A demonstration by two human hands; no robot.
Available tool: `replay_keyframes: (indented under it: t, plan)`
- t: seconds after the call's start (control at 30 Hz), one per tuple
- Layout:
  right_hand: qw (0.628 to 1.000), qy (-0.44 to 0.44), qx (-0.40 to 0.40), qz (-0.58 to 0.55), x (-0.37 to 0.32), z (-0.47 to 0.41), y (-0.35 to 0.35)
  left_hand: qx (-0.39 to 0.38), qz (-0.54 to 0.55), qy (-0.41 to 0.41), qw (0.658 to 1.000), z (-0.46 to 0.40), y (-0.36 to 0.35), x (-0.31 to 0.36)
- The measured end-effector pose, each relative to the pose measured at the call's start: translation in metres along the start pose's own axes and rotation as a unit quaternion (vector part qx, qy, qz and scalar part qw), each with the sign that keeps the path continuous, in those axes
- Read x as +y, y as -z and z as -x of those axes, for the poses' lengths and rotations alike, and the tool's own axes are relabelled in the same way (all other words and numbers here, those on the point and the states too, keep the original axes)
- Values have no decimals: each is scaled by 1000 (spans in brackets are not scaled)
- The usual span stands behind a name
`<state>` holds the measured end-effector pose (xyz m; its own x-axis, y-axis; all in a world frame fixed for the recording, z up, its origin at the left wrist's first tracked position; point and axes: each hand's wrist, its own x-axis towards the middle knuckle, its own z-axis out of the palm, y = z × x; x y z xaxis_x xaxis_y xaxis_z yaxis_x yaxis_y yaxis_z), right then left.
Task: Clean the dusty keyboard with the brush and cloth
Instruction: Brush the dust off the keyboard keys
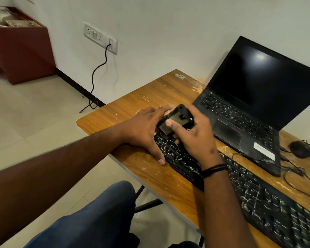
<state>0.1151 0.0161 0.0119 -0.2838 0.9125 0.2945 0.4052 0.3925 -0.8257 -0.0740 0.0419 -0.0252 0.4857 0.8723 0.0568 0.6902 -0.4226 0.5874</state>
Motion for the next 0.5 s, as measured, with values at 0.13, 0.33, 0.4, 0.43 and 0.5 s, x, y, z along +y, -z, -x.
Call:
replay_keyframes:
  t: [0.13, 0.33, 0.4, 0.43, 0.5]
  plan:
    - [998, 13, 54, -8, -3, -3, -2, -1, 1, 11, 1000, 0, 0, -1]
    - [1000, -13, 5, -10, -1, 2, 6, -7, 1, 10, 1000, 1, 2, 3]
    - [1000, -9, 20, 11, -1, -1, -1, -7, 0, 13, 1000, 0, 1, 1]
    - [1000, -6, 30, 6, -2, -2, -2, -7, 1, 15, 1000, 0, 1, 1]
    - [998, -7, 51, -31, -3, -1, 3, -9, 5, 18, 1000, 1, 2, 2]
